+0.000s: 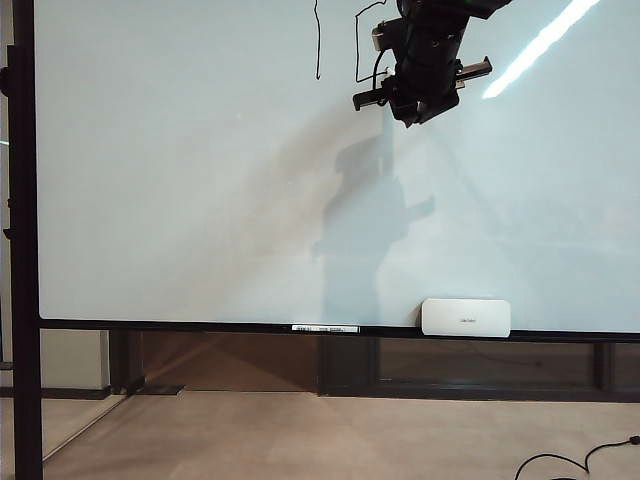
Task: Reach to the right to find the marker pen, pick it up, and write the number 16 on the whiteboard.
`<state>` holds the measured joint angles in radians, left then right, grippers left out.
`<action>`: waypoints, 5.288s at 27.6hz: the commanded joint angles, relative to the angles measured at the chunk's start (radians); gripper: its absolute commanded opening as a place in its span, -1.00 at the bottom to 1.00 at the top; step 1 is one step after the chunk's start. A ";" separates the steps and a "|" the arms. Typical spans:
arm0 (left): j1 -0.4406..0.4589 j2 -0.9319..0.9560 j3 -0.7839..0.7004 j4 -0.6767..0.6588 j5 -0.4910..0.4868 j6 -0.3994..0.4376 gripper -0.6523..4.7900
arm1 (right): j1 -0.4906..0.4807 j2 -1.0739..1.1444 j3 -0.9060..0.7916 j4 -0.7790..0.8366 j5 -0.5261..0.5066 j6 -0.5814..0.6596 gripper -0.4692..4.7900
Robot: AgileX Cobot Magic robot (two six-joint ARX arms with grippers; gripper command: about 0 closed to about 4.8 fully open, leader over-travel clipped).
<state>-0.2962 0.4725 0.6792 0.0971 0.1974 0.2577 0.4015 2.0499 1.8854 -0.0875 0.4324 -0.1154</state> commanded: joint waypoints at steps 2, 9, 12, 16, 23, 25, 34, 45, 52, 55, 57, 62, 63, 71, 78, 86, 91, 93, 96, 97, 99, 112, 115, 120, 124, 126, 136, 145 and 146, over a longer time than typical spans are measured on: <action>0.000 -0.001 0.006 0.016 -0.003 0.005 -0.78 | -0.004 -0.005 0.004 0.062 0.014 0.009 -0.83; 0.000 -0.002 0.006 0.016 -0.003 0.005 -0.78 | -0.013 -0.005 0.004 0.109 0.006 0.003 -0.83; 0.000 -0.005 0.006 0.015 -0.003 0.005 -0.78 | -0.015 -0.005 0.006 0.115 -0.013 0.002 -0.83; 0.000 -0.006 0.006 0.015 -0.003 0.006 -0.78 | -0.015 -0.005 0.016 0.116 -0.034 -0.011 -0.83; 0.000 -0.006 0.006 0.015 -0.003 0.022 -0.78 | -0.014 -0.005 0.037 0.122 -0.035 -0.016 -0.83; 0.000 -0.006 0.006 0.015 -0.003 0.022 -0.78 | -0.014 -0.005 0.036 0.115 -0.044 -0.016 -0.83; 0.000 -0.011 0.006 0.015 -0.003 0.023 -0.78 | -0.014 -0.005 0.035 0.115 -0.060 -0.016 -0.83; 0.000 -0.011 0.006 0.016 -0.003 0.023 -0.78 | -0.014 -0.001 0.035 0.115 -0.181 -0.021 -0.83; 0.000 -0.014 0.006 0.015 -0.003 0.023 -0.78 | -0.014 0.016 0.035 0.115 -0.230 -0.020 -0.83; 0.000 -0.023 0.006 0.014 -0.026 0.023 -0.78 | -0.014 0.016 0.035 0.116 -0.237 -0.020 -0.83; 0.000 -0.028 0.006 0.013 -0.030 0.023 -0.78 | -0.014 0.016 0.035 0.124 -0.252 -0.020 -0.83; 0.000 -0.044 0.006 0.006 -0.045 0.024 -0.78 | -0.014 0.016 0.035 0.128 -0.282 -0.020 -0.83; 0.000 -0.044 0.006 0.005 -0.045 0.023 -0.78 | -0.014 0.016 0.035 0.127 -0.282 -0.020 -0.83; 0.000 -0.082 0.006 -0.007 -0.097 0.024 -0.78 | -0.012 -0.012 0.036 0.118 -0.266 -0.019 -0.83; 0.000 -0.192 0.038 -0.121 -0.189 0.069 -0.78 | -0.012 -0.174 0.036 -0.013 -0.220 -0.014 -0.83; 0.000 -0.248 0.309 -0.494 -0.392 0.178 -0.78 | -0.013 -0.577 0.036 -0.325 -0.191 -0.055 -0.83; 0.000 -0.248 0.415 -0.615 -0.430 0.204 -0.78 | -0.014 -0.792 0.035 -0.570 -0.192 -0.106 -0.83; 0.000 -0.249 0.443 -0.650 -0.430 0.206 -0.78 | -0.014 -0.866 0.035 -0.632 -0.191 -0.121 -0.83; 0.000 -0.255 0.482 -0.716 -0.430 0.206 -0.78 | -0.014 -0.967 0.034 -0.713 -0.191 -0.165 -0.83; 0.000 -0.256 0.492 -0.735 -0.430 0.206 -0.78 | -0.014 -1.004 0.034 -0.748 -0.190 -0.183 -0.83; 0.000 -0.270 0.515 -0.779 -0.438 0.206 -0.78 | -0.014 -1.059 0.033 -0.811 -0.187 -0.198 -0.83; 0.008 -0.397 0.562 -1.003 -0.470 0.155 -0.78 | -0.013 -1.427 -0.129 -1.110 -0.135 -0.175 -0.83; 0.022 -0.420 0.588 -1.052 -0.470 0.122 -0.78 | -0.011 -1.505 -0.169 -1.194 -0.119 -0.146 -0.83; 0.073 -0.430 0.635 -1.155 -0.320 0.012 -0.78 | 0.004 -1.624 -0.235 -1.299 -0.133 -0.037 -0.83; 0.191 -0.429 0.634 -1.200 -0.138 -0.054 -0.78 | -0.005 -1.720 -0.301 -1.299 -0.217 0.044 -0.83; 0.272 -0.429 0.634 -1.212 -0.040 -0.056 -0.78 | -0.014 -1.763 -0.339 -1.299 -0.253 0.082 -0.83; 0.499 -0.429 0.566 -1.152 0.185 -0.290 -0.78 | -0.150 -1.872 -0.555 -1.231 -0.404 0.131 -0.83; 0.539 -0.429 0.324 -0.933 0.215 -0.393 -0.78 | -0.251 -1.967 -0.822 -0.974 -0.546 0.222 -0.83; 0.539 -0.430 0.299 -0.917 0.215 -0.393 -0.78 | -0.257 -1.973 -0.852 -0.961 -0.564 0.221 -0.83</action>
<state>0.2451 0.0422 1.0004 -0.8680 0.4091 -0.1207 0.1555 0.0853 1.0691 -1.0924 -0.0719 0.0872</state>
